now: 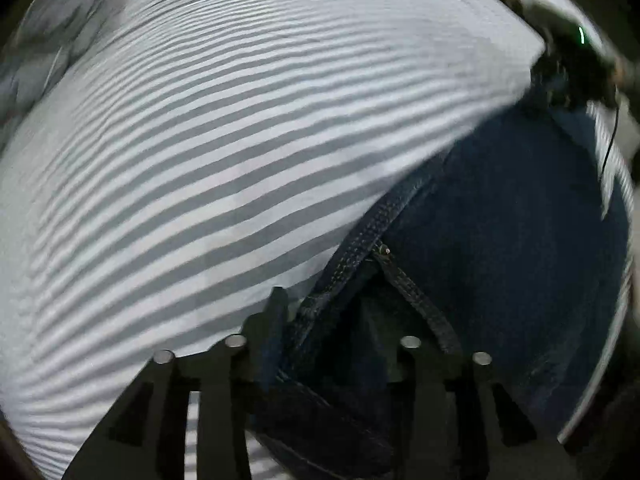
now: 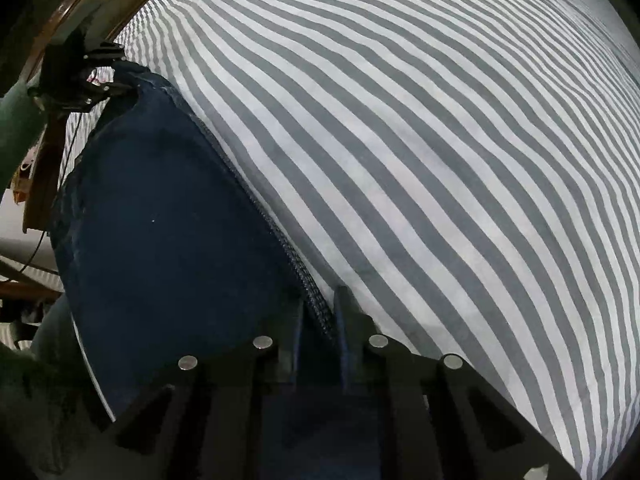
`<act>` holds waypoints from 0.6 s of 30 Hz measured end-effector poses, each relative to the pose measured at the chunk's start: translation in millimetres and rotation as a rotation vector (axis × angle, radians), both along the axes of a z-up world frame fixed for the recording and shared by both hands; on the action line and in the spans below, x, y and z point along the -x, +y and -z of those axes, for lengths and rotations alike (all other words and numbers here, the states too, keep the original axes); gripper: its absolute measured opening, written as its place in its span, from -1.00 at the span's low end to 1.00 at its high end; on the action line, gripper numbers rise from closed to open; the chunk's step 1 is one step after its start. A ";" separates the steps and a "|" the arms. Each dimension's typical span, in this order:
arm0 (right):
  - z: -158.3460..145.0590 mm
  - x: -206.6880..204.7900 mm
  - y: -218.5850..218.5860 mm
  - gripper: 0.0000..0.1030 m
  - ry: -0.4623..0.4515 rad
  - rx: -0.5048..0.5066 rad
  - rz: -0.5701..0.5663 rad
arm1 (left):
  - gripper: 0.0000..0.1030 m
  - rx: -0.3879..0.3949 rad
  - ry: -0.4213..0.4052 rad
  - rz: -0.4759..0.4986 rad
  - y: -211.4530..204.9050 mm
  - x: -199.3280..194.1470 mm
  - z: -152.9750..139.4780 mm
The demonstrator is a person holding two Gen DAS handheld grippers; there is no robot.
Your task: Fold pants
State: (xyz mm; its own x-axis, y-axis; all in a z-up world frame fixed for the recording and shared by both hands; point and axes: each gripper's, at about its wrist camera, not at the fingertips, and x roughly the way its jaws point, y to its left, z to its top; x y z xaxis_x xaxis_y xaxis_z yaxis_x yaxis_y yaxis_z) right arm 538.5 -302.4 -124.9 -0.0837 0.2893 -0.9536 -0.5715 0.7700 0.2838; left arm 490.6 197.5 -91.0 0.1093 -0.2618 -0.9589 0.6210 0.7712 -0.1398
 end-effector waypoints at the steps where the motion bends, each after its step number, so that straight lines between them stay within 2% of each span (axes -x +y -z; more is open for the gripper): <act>1: 0.3 1.7 1.8 -0.71 -0.004 0.004 -0.001 | -0.15 0.025 -0.012 -0.039 8.7 -0.7 -4.1; 3: 2.1 6.2 6.5 -0.71 -0.008 0.001 0.011 | -0.08 0.056 -0.030 -0.099 24.7 -1.0 -8.8; 6: 4.1 9.5 7.7 -0.71 -0.012 -0.013 0.026 | -0.07 0.107 -0.020 -0.181 55.2 1.1 -10.7; 12: 6.0 9.9 3.4 -0.71 -0.017 -0.030 0.046 | -0.07 0.190 -0.019 -0.242 88.3 10.8 -12.1; 16: 6.4 8.7 -4.2 -0.71 -0.013 -0.045 0.053 | -0.05 0.259 0.048 -0.319 105.6 10.1 -1.2; 18: 7.4 7.4 -8.1 -0.71 -0.003 -0.054 0.062 | 0.01 0.263 0.079 -0.328 102.4 10.7 11.1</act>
State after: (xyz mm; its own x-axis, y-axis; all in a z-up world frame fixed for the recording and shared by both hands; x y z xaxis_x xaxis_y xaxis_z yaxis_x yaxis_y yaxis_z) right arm 531.1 -310.5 -132.2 -0.0610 0.3444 -0.9368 -0.5242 0.7877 0.3237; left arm 479.9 299.9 -102.1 0.1563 -0.4618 -0.8731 0.3281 0.8581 -0.3951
